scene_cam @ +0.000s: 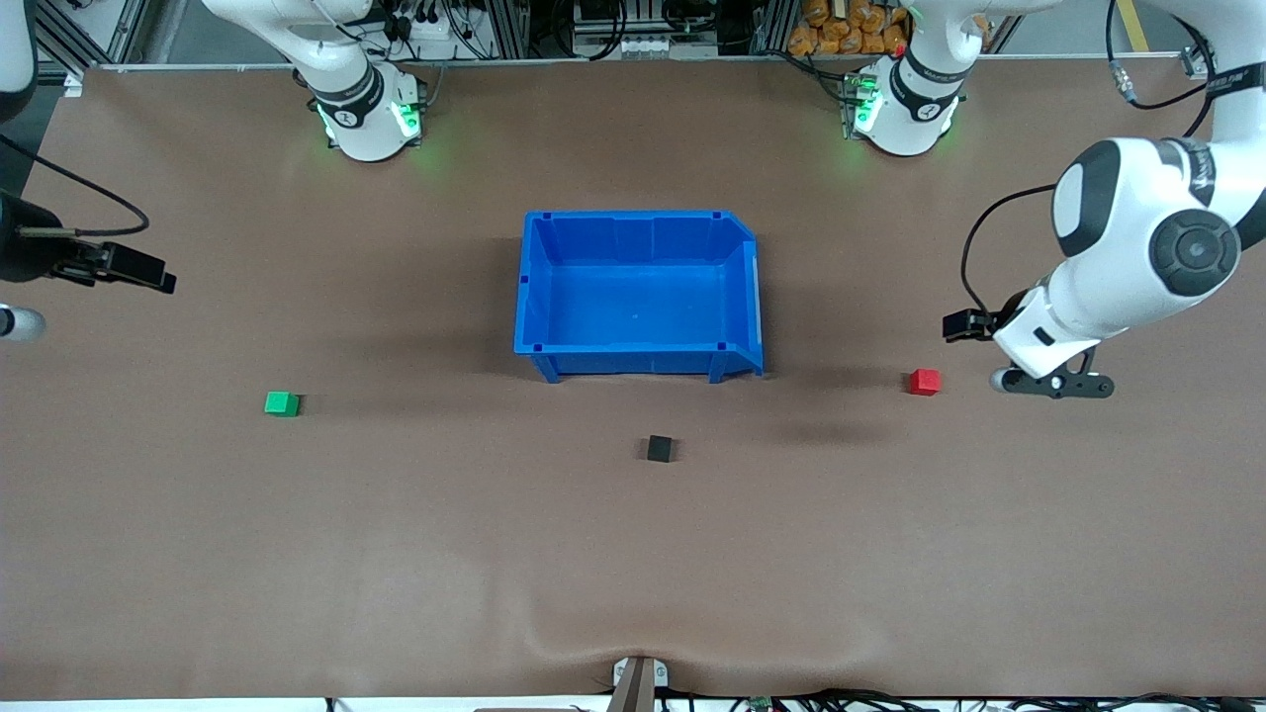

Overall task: Attach green and red cubes to black cube
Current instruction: 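Reach the right gripper to the green cube while the left gripper reaches the red cube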

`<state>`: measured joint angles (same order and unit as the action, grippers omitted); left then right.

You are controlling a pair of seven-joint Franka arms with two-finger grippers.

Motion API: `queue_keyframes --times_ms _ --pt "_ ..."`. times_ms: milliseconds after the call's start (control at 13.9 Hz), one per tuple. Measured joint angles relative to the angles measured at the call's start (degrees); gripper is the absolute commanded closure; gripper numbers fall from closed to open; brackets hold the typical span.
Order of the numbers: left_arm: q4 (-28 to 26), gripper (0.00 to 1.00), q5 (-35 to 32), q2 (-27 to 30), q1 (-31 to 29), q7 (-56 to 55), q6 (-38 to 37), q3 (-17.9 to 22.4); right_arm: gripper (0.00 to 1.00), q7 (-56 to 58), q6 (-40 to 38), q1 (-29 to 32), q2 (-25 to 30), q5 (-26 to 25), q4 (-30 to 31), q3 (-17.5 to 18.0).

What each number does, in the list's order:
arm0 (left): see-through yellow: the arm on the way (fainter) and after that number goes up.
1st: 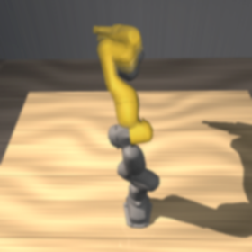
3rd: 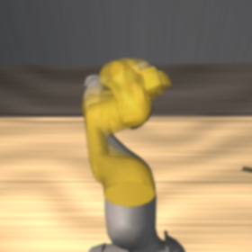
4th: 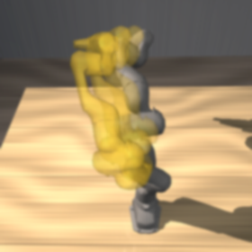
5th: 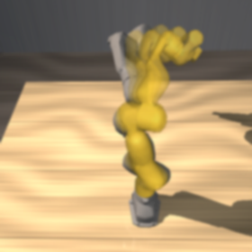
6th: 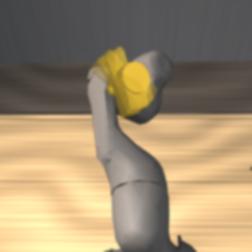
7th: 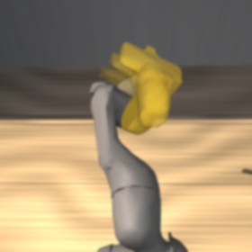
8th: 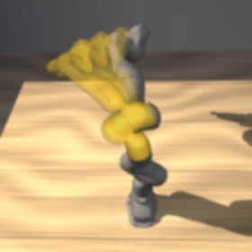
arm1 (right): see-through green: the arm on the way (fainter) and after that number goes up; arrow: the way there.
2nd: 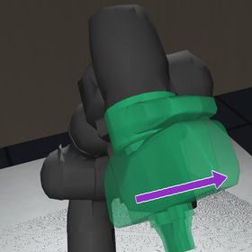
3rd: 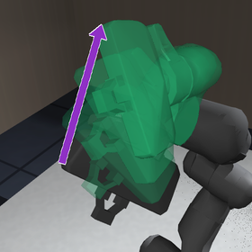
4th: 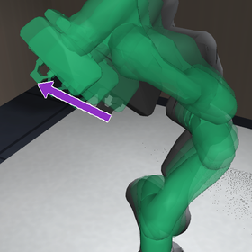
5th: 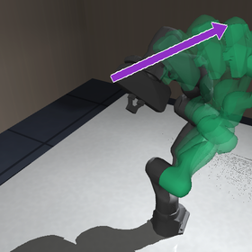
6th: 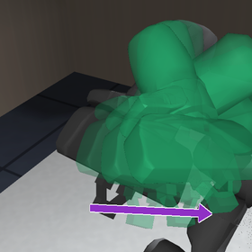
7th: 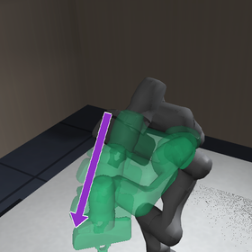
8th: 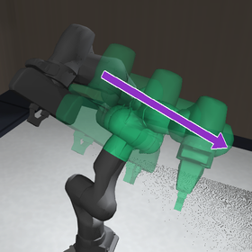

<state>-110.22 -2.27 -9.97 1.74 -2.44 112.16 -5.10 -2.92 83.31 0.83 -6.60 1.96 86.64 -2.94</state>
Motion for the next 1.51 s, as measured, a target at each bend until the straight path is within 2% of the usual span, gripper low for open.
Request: queue_keyframes --times_ms 358,932,1505 --pt "-0.5 0.00 0.0 -1.8 0.0 0.0 1.6 -0.3 0.00 0.0 2.3 0.0 -2.9 0.0 0.1 0.0" --pt "-9.4 0.00 0.0 -4.2 -0.2 0.0 16.6 -0.2 0.00 0.0 5.9 1.2 -9.4 0.0 0.2 -0.2" --pt "-9.6 0.00 0.0 -11.3 -0.2 0.3 22.7 -0.2 0.00 0.0 9.6 1.3 -15.4 0.0 0.3 -0.2"
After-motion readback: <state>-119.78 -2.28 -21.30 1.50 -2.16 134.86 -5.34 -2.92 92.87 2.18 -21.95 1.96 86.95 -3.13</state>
